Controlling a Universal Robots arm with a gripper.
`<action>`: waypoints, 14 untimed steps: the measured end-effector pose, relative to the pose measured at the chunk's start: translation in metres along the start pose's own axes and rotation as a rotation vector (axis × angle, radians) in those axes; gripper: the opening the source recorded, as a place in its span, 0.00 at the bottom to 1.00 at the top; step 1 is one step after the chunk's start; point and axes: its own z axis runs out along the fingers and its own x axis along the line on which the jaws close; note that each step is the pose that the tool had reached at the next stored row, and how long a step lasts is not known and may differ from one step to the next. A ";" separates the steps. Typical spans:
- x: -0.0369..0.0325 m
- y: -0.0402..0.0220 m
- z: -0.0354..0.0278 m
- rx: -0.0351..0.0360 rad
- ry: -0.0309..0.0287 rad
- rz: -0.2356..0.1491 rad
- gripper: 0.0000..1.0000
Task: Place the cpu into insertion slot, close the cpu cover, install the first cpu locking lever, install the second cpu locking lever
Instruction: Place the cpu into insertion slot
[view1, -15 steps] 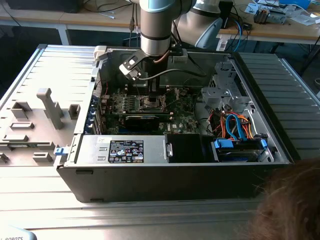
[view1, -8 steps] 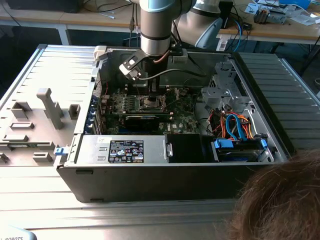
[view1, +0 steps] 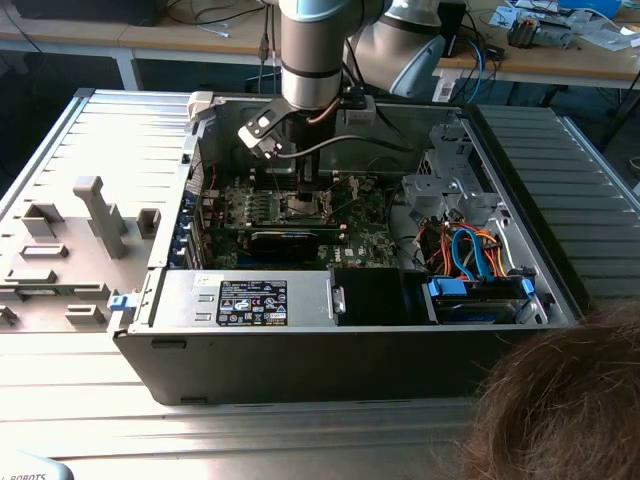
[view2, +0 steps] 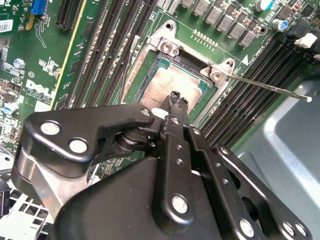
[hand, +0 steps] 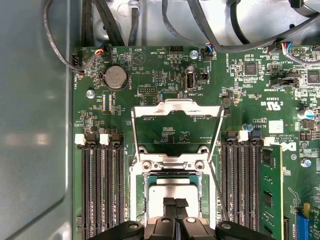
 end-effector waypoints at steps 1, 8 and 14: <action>0.0000 0.0000 -0.0009 0.0000 0.0000 0.000 0.11; -0.0001 0.0000 -0.0063 0.0000 -0.0002 0.000 0.11; -0.0003 0.0001 -0.0120 0.0000 -0.0004 0.000 0.11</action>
